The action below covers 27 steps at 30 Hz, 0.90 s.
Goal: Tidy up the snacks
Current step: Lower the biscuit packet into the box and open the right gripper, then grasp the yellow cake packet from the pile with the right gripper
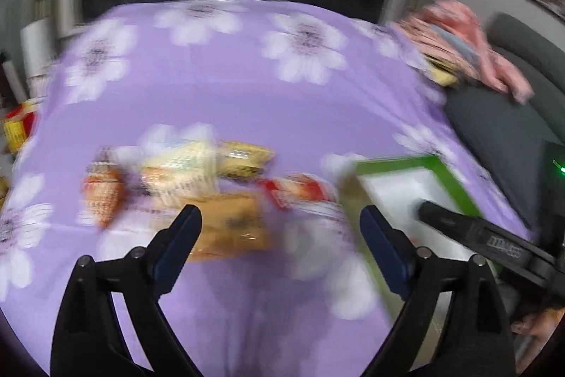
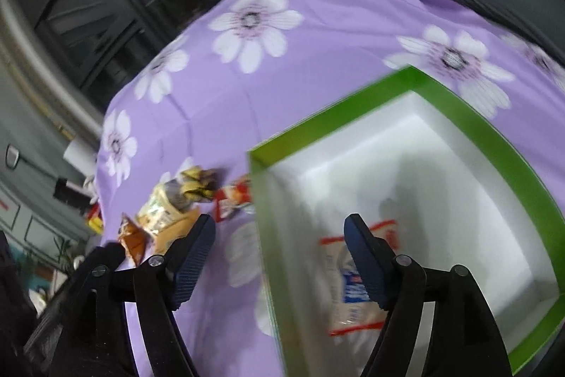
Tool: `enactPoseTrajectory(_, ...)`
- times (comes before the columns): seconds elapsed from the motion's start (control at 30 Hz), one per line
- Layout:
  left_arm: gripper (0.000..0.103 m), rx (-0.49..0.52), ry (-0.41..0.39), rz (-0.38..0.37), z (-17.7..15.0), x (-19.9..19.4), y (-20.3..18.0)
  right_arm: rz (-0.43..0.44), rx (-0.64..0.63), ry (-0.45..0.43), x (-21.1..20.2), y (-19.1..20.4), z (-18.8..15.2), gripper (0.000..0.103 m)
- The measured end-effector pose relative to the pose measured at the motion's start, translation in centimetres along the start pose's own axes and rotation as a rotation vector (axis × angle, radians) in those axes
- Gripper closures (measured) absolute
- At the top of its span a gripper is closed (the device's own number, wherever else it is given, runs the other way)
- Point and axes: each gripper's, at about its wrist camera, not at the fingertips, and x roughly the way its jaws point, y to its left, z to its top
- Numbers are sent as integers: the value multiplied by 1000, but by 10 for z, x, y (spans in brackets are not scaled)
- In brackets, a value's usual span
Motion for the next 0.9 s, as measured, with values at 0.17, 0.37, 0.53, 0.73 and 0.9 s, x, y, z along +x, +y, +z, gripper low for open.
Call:
enactPoseTrajectory(0.17,11,-61,44,36,-9,13,60,82,-61,41,16,33,-7,27)
enactPoseTrajectory(0.37,18,-229,116,-102,-18,39,95,152,-86,155,53,71,-13,27)
enactPoseTrajectory(0.53,24,-200,144,-148,-20,54,88,236,-48,311,103,98,-7,27)
enactPoseTrajectory(0.73,39,-248,214,-164,-27,74,95,170,-87,369,154,109,-18,27)
enactPoseTrajectory(0.9,55,-271,221,-225,-30,83,95,234,-51,393,166,103,-26,42)
